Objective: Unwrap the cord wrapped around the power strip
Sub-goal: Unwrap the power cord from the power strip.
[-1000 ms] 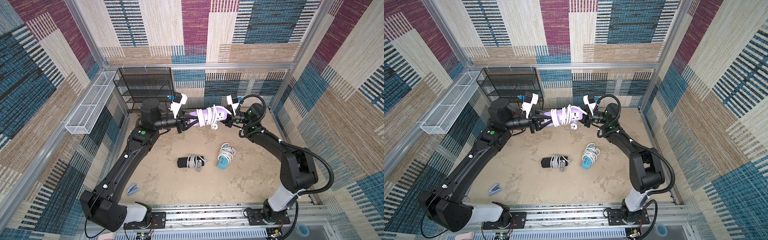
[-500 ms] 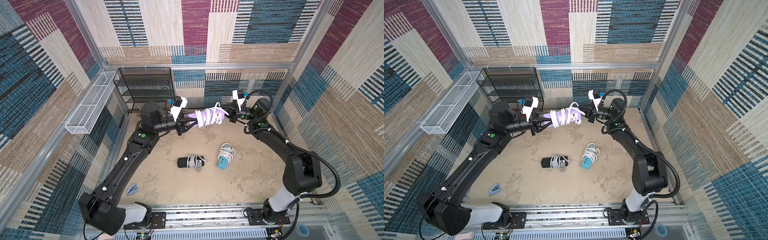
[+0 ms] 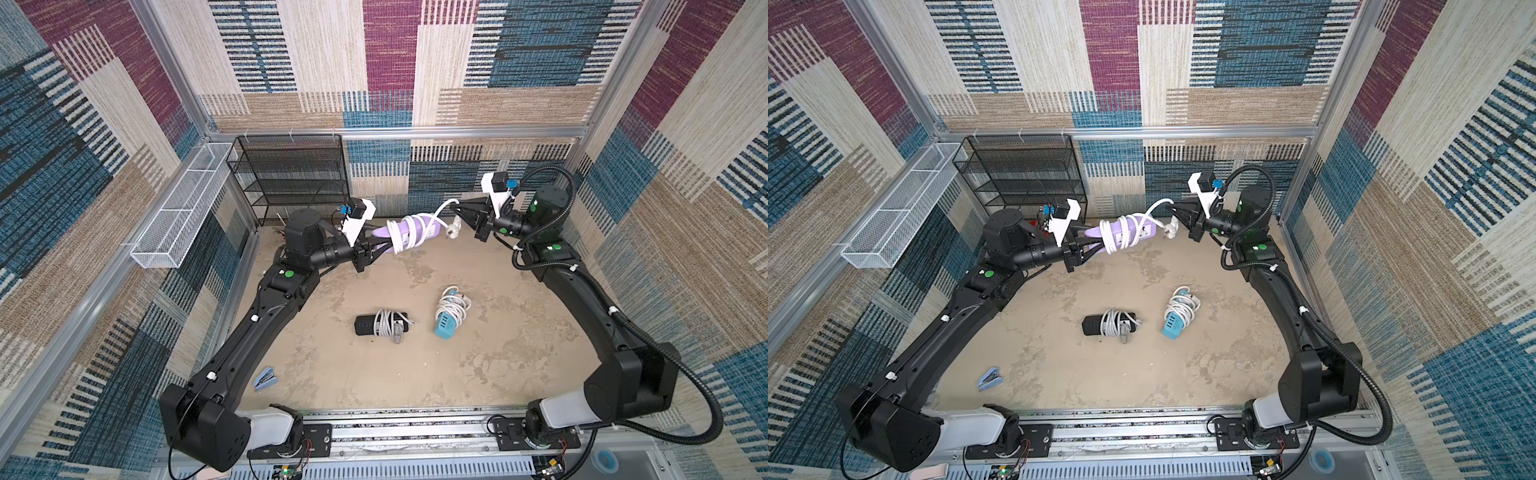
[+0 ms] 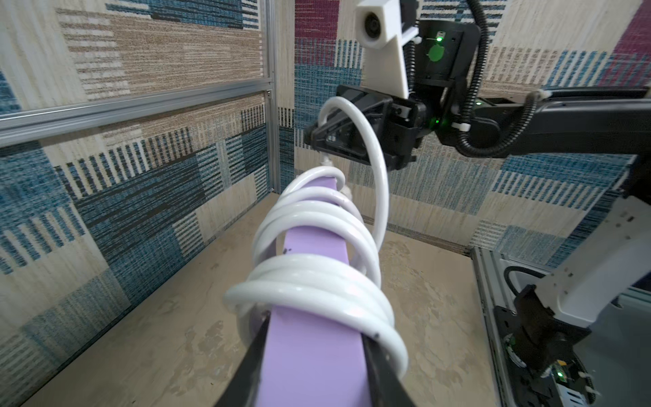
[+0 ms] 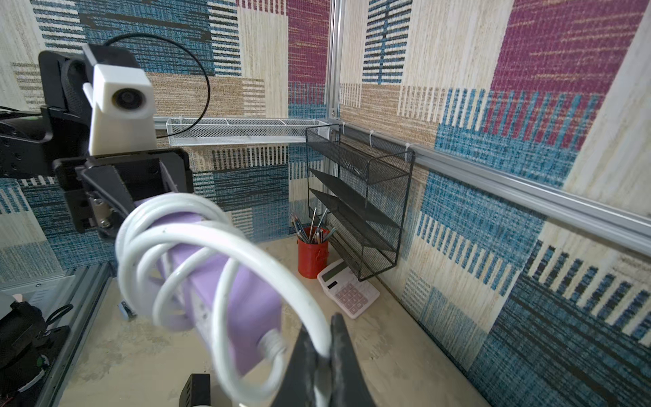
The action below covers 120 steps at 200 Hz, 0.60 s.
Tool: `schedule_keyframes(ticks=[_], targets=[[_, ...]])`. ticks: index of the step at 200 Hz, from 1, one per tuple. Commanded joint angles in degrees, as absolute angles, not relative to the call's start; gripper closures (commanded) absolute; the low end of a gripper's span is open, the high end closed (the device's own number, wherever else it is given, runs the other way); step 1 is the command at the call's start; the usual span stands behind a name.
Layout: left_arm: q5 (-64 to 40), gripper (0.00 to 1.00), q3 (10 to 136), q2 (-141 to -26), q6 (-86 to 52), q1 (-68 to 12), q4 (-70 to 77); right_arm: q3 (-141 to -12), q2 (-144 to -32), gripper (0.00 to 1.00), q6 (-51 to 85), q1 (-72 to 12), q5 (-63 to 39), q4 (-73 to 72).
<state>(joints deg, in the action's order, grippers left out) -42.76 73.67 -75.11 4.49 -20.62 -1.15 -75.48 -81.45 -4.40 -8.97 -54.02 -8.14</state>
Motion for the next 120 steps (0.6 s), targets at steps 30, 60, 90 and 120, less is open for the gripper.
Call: schedule_keyframes(ticks=[30, 60, 90, 120], targets=[[-38.25, 1.00, 73.43, -74.03, 8.34, -19.97, 0.25, -67.18, -73.46, 1.00, -8.53, -8.96, -44.62, -3.81], [-36.16, 1.00, 72.00, -73.01, 7.74, -19.79, 2.75, -64.77, -72.62, 1.00, -6.37, -9.37, -47.51, -4.53], [-34.70, 1.00, 70.91, -71.99, 7.06, -19.66, 4.76, -61.01, -72.55, 1.00, -5.26, -14.10, -46.88, -5.65], [-35.35, 1.00, 70.78, -71.81, 5.91, -19.57, 5.89, -56.42, -74.74, 1.00, -2.07, -16.95, -47.79, -10.00]])
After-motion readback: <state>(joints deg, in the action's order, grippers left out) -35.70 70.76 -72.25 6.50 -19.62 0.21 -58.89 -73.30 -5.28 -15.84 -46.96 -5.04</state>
